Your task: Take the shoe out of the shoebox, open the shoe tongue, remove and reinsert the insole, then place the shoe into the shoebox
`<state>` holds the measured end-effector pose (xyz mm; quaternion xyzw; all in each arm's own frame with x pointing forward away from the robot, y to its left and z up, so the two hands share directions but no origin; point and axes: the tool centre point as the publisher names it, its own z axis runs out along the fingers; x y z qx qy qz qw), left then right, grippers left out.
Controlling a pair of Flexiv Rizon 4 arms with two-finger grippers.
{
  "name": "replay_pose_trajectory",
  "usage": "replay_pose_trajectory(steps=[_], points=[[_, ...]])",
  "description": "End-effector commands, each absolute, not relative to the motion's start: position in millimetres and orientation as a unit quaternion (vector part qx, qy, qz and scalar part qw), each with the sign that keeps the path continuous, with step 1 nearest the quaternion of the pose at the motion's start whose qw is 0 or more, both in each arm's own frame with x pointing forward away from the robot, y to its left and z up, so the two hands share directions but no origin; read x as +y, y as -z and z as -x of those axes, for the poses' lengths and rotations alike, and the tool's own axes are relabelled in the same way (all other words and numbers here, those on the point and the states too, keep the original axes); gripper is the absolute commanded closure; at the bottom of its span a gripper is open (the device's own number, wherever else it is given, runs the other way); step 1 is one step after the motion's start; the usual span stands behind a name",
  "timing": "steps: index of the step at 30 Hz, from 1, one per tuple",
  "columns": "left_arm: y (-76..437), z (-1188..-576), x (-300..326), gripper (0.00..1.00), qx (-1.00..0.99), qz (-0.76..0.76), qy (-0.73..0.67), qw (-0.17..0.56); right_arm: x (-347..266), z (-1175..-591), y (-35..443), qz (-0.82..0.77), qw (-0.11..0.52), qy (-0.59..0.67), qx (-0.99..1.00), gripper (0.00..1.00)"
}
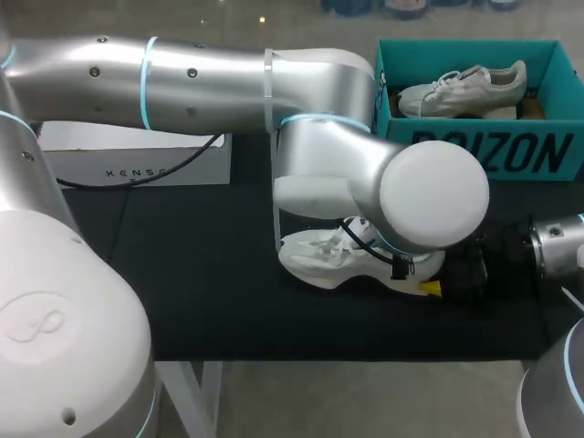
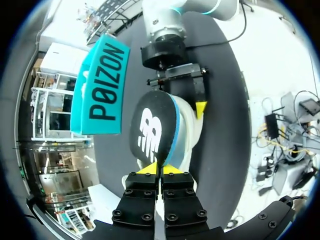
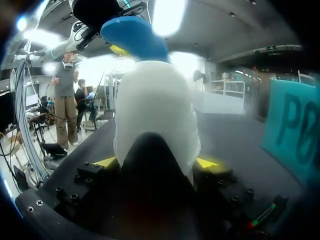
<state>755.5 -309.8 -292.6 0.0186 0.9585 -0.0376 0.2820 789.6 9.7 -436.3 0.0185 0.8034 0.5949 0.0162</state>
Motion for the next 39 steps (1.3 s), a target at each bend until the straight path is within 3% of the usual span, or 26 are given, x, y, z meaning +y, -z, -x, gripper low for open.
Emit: replay_pose_trajectory(steps=[1, 19, 29, 35, 39], points=[[289, -753, -318, 1.0, 0.958, -0.024, 0.044, 0.282, 13, -790, 442, -0.019, 0.016, -0.594, 0.804, 1.0], [269, -749, -380, 1.0, 0.95, -0.025, 0.129, 0.282, 13, -790, 442, -0.019, 0.016, -0.594, 0.804, 1.0], [159, -738, -413, 1.0, 0.9, -0.084, 0.312, 0.292, 13, -790, 442, -0.019, 0.016, -0.594, 0.804, 1.0], [102, -753, -403, 1.0, 0.842, -0.136, 0.487, 0.187, 13, -790, 442, -0.019, 0.016, -0.594, 0.804, 1.0], [77, -769, -381, 1.0, 0.807, -0.142, 0.55, 0.161, 13, -790, 442, -0.019, 0.016, -0.594, 0.804, 1.0]])
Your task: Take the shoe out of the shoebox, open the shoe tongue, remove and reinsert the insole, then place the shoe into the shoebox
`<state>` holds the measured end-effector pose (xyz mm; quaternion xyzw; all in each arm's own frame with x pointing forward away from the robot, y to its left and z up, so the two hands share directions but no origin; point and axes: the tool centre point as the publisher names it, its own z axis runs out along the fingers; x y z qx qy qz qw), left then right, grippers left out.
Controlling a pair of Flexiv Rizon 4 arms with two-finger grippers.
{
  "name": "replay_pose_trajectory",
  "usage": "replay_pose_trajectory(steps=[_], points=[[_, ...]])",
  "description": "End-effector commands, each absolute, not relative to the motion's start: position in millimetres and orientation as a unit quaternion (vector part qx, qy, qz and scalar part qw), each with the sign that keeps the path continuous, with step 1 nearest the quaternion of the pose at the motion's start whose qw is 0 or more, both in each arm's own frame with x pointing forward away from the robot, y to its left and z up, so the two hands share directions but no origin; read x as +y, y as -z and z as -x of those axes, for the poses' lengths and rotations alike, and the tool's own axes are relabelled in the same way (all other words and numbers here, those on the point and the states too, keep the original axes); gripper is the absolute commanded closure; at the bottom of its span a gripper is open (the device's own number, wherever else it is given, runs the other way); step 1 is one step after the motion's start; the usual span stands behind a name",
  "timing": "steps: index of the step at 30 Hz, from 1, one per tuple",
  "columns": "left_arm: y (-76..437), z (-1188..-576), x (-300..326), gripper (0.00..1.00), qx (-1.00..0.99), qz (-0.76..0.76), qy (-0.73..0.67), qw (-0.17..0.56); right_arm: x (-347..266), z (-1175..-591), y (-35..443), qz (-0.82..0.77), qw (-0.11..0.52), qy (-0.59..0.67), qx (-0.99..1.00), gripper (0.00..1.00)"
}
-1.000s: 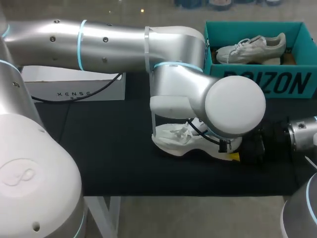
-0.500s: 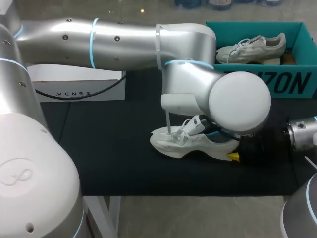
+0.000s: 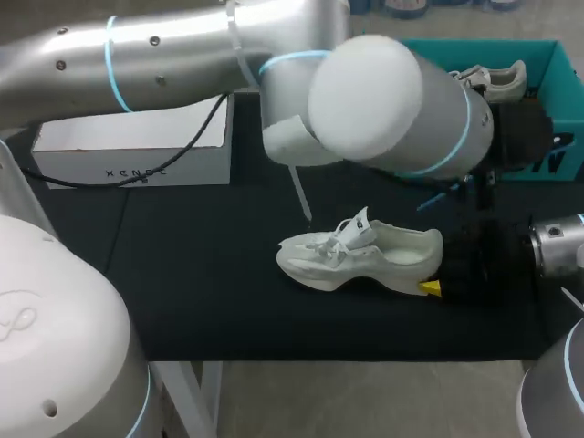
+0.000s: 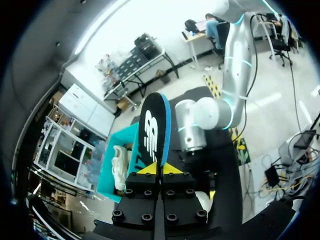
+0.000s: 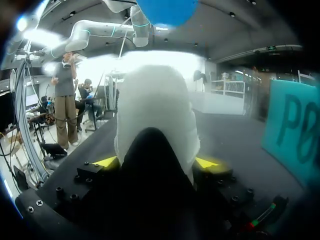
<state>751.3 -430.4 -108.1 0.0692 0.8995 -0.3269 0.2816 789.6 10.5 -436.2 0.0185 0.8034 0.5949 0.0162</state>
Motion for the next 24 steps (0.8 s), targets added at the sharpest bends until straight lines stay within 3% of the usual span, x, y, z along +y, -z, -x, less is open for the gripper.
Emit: replay_pose_trajectory(steps=[1, 5, 24], points=[[71, -772, -373, 1.0, 0.794, -0.146, 0.568, 0.159, 13, -790, 442, -0.019, 0.016, -0.594, 0.804, 1.0], [46, -781, -336, 1.0, 0.75, -0.167, 0.62, 0.159, 13, -790, 442, -0.019, 0.016, -0.594, 0.804, 1.0], [46, -781, -336, 1.0, 0.75, -0.167, 0.62, 0.159, 13, -790, 442, -0.019, 0.016, -0.594, 0.804, 1.0]])
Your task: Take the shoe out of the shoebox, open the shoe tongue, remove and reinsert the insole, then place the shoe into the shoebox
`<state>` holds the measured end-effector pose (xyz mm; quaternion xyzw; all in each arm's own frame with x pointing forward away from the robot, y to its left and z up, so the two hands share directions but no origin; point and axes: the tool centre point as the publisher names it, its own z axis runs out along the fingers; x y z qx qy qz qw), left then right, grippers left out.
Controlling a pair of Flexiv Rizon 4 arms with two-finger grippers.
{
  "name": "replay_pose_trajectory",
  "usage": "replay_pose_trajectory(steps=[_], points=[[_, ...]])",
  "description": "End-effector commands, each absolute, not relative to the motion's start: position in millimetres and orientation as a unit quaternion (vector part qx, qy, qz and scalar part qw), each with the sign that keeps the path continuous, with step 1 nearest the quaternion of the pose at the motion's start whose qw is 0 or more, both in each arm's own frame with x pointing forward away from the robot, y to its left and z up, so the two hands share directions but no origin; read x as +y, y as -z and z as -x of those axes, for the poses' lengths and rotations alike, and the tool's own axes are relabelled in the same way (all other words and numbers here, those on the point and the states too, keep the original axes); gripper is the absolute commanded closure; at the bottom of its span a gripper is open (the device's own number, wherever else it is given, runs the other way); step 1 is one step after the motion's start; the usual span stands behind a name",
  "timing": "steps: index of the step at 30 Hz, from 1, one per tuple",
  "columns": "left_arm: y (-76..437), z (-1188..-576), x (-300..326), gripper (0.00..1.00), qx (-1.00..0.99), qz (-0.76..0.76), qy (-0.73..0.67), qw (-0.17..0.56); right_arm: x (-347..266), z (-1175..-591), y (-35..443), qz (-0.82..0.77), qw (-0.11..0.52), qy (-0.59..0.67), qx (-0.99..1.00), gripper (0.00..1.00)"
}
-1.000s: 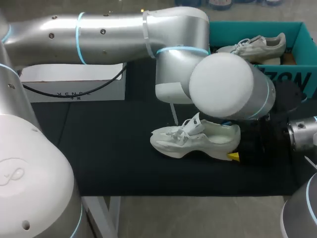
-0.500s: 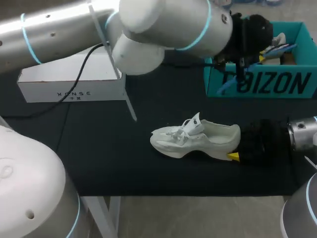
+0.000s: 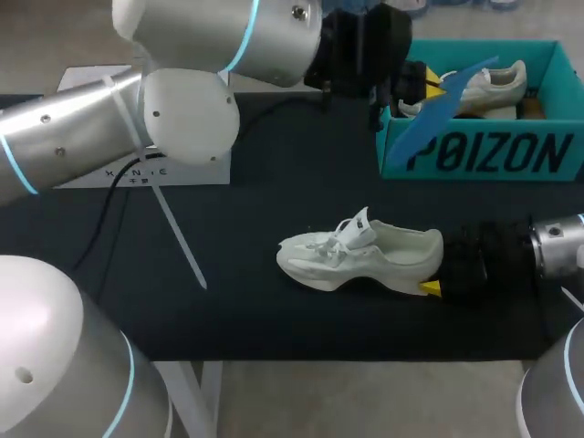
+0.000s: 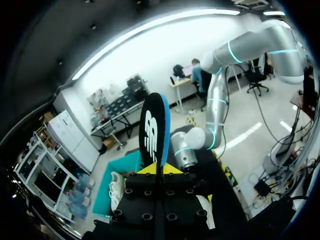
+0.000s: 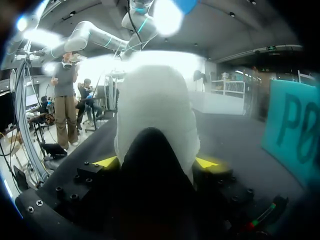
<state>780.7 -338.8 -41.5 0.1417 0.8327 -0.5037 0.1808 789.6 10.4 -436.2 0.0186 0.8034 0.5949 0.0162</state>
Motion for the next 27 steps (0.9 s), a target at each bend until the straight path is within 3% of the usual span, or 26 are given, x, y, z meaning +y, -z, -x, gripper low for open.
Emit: replay_pose_trajectory(steps=[1, 6, 10, 19, 27], points=[[46, -781, -336, 1.0, 0.75, -0.167, 0.62, 0.159, 13, -790, 442, -0.019, 0.016, -0.594, 0.804, 1.0], [46, -781, -336, 1.0, 0.75, -0.167, 0.62, 0.159, 13, -790, 442, -0.019, 0.016, -0.594, 0.804, 1.0], [12, -785, -336, 1.0, 0.727, -0.202, 0.638, 0.152, 13, -790, 442, -0.019, 0.016, -0.594, 0.804, 1.0], [-45, -810, -310, 1.0, 0.667, -0.196, 0.715, 0.071, 13, -790, 442, -0.019, 0.016, -0.594, 0.804, 1.0], [-63, -819, -279, 1.0, 0.671, -0.187, 0.717, 0.036, 13, -790, 442, -0.019, 0.016, -0.594, 0.804, 1.0]])
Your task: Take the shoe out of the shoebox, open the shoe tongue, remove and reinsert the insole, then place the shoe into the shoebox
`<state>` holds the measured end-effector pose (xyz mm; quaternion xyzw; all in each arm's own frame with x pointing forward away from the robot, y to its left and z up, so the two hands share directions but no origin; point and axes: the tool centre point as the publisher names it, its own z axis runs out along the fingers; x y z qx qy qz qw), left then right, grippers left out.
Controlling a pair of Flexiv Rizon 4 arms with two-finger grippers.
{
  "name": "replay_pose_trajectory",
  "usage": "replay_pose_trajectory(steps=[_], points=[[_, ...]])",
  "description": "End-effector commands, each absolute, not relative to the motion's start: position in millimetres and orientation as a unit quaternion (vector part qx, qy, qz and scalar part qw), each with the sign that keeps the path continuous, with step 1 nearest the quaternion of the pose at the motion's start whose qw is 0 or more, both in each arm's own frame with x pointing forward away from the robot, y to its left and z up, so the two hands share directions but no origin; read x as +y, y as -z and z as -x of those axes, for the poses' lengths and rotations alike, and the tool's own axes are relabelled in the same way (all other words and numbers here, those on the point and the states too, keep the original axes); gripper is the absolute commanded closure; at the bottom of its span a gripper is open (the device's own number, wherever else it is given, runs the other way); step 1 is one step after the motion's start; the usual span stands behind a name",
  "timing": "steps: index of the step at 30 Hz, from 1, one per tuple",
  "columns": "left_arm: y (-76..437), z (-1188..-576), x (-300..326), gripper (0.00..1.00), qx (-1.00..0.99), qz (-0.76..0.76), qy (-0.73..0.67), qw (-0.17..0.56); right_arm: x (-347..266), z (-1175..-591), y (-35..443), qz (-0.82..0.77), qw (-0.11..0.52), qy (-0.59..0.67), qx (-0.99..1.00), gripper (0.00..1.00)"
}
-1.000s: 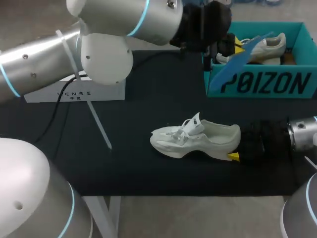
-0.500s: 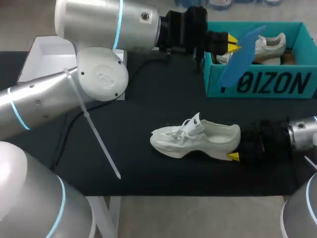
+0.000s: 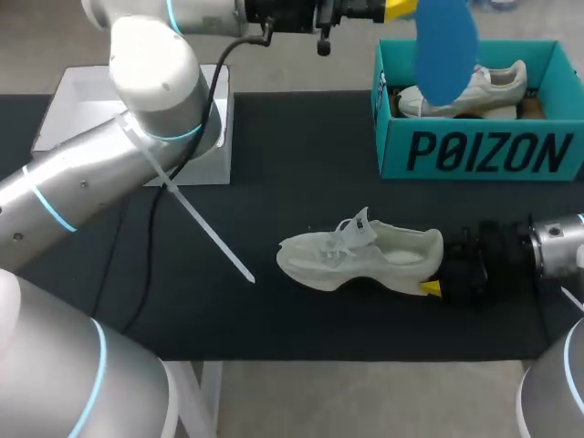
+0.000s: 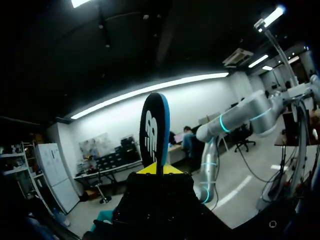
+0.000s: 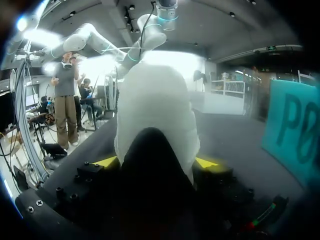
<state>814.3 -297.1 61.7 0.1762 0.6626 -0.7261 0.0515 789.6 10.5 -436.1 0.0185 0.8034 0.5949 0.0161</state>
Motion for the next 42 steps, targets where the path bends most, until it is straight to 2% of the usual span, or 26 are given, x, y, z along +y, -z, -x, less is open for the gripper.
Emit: replay_pose_trajectory(steps=[1, 9, 25, 36, 37, 38, 42], points=[[-64, -819, -274, 1.0, 0.675, -0.186, 0.714, 0.035, 13, -790, 442, -0.019, 0.016, -0.594, 0.804, 1.0], [-79, -822, -238, 1.0, 0.701, -0.167, 0.692, 0.034, 13, -790, 442, -0.019, 0.016, -0.594, 0.804, 1.0], [-69, -814, -182, 1.0, 0.714, -0.14, 0.685, -0.034, 13, -790, 442, -0.019, 0.016, -0.594, 0.804, 1.0], [-72, -821, -172, 1.0, 0.711, -0.15, 0.686, -0.029, 13, -790, 442, -0.019, 0.016, -0.594, 0.804, 1.0], [-72, -821, -172, 1.0, 0.711, -0.15, 0.686, -0.029, 13, -790, 442, -0.019, 0.016, -0.594, 0.804, 0.71], [-72, -821, -172, 1.0, 0.711, -0.15, 0.686, -0.029, 13, -790, 442, -0.019, 0.016, -0.594, 0.804, 0.0], [-72, -821, -172, 1.0, 0.711, -0.15, 0.686, -0.029, 13, -790, 442, -0.019, 0.016, -0.594, 0.804, 0.0]])
